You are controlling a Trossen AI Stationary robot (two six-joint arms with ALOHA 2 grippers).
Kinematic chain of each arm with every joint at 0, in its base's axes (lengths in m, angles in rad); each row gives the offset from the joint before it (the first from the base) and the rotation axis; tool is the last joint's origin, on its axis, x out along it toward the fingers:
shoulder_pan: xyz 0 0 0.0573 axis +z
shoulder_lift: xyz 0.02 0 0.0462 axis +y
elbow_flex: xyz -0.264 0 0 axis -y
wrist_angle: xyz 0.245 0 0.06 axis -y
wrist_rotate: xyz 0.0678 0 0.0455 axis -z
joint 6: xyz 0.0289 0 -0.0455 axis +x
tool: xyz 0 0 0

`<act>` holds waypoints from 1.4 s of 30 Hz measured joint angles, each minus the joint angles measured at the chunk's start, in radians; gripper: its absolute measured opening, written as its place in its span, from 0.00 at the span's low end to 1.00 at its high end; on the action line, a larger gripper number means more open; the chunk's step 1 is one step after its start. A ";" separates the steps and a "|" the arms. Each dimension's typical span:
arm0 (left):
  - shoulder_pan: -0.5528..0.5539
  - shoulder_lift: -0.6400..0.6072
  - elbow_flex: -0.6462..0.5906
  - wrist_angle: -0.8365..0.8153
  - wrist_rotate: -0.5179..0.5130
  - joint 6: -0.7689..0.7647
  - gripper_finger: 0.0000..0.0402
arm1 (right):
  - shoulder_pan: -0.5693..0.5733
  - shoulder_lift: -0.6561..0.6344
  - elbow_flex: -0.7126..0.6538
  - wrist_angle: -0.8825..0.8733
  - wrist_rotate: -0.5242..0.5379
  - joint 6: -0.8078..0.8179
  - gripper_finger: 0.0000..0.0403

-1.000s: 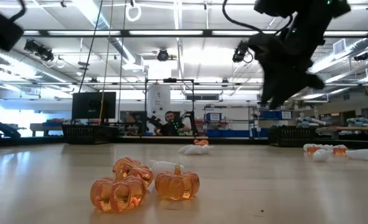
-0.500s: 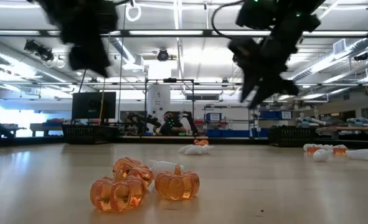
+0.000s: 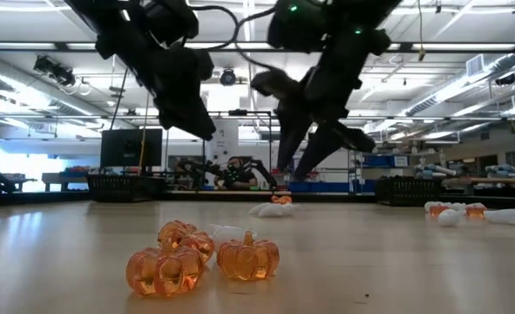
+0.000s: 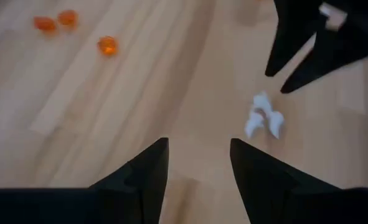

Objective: Sort Halloween decoration
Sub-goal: Put the white ghost toy into the bottom black basket

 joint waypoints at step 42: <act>0.074 -0.001 0.001 -0.093 -0.009 0.098 0.45 | -0.060 0.136 0.079 -0.180 0.018 0.181 0.30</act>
